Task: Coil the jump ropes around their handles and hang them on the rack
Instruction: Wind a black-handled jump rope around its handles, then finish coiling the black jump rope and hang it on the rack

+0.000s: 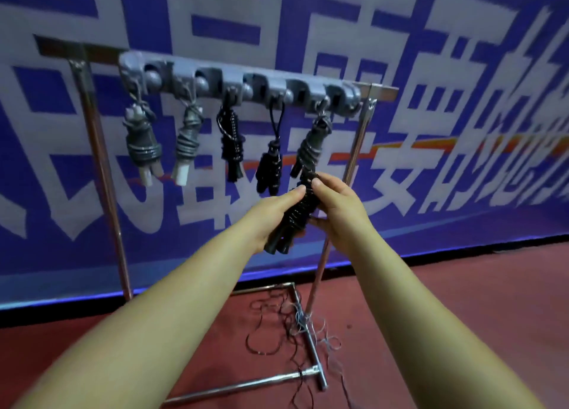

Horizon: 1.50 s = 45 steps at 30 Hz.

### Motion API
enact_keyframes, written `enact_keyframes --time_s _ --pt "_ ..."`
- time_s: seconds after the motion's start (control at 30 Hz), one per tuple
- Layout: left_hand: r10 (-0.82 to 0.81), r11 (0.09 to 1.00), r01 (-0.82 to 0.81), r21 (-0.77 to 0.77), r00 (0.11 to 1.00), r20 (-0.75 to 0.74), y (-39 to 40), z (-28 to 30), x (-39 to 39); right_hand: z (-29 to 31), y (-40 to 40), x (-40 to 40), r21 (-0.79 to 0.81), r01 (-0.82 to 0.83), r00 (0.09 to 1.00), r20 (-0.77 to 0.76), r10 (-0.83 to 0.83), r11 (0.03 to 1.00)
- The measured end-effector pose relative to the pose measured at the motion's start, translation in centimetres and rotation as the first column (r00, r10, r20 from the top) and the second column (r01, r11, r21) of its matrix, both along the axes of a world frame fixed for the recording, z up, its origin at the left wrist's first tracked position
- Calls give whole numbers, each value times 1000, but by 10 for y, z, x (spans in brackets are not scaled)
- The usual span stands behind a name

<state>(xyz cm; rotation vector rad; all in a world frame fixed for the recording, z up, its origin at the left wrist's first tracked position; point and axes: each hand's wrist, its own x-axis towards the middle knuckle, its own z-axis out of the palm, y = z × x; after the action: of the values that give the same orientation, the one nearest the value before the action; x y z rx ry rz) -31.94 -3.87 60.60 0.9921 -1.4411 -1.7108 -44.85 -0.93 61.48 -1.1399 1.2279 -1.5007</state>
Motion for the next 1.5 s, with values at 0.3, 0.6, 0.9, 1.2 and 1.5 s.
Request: enact_keyframes --time_s 0.3,0.6,0.9,1.2,1.5 --pt "35 999 -33 -38 998 57 -40 63 -42 71 -42 -49 -206 281 960 65 -273 937" --pt "-20 998 22 -65 999 30 -52 61 -74 87 -68 -82 -182 279 954 -54 -293 943" --pt "-19 996 26 -85 997 76 -59 47 -79 74 -77 -90 -85 265 961 -61 -271 960" --pt "1 978 18 -210 996 91 -60 56 -87 79 -85 -100 -69 313 950 29 -311 947" --pt "5 986 8 -169 997 76 -51 39 -80 67 -80 -96 17 211 977 -33 -210 977"
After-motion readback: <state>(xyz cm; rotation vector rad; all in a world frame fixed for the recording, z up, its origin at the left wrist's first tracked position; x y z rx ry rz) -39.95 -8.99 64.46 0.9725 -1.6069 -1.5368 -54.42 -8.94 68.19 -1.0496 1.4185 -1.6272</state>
